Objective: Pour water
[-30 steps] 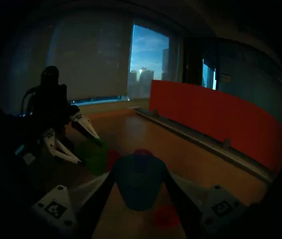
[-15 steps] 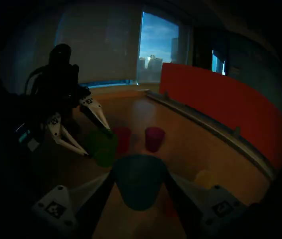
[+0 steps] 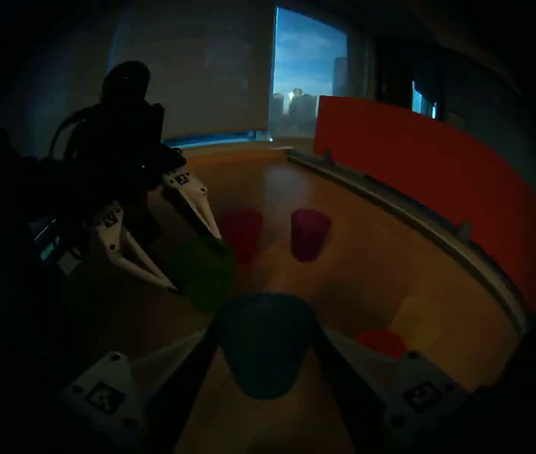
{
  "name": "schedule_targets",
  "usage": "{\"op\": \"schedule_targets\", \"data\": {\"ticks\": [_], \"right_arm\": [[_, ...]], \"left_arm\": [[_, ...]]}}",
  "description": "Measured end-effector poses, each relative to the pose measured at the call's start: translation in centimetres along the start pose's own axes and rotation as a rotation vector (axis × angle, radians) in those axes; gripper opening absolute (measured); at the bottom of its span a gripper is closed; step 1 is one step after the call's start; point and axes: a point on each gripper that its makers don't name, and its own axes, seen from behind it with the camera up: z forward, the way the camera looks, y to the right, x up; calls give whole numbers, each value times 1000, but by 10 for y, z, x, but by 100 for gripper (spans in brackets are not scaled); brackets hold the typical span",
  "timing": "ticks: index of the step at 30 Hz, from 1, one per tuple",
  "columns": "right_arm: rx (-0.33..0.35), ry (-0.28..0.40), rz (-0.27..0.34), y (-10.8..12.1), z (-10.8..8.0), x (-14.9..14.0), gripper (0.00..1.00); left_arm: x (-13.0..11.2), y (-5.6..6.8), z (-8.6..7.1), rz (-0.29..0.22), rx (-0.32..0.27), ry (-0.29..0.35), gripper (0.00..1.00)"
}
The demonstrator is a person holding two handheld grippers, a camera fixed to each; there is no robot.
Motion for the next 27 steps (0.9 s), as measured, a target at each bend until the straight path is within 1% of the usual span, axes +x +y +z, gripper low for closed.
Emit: {"op": "schedule_targets", "data": {"ticks": [6, 12, 15, 27], "right_arm": [[2, -27, -1, 0, 6, -14, 94], [7, -36, 2, -2, 10, -20, 94], [8, -39, 1, -2, 12, -21, 94], [8, -46, -5, -5, 17, -24, 95]], "left_arm": [[-14, 3, 7, -4, -18, -30, 88], [-20, 2, 10, -13, -20, -37, 88], [-23, 2, 10, -24, -23, -37, 89], [-29, 2, 6, -40, -26, -38, 90]]}}
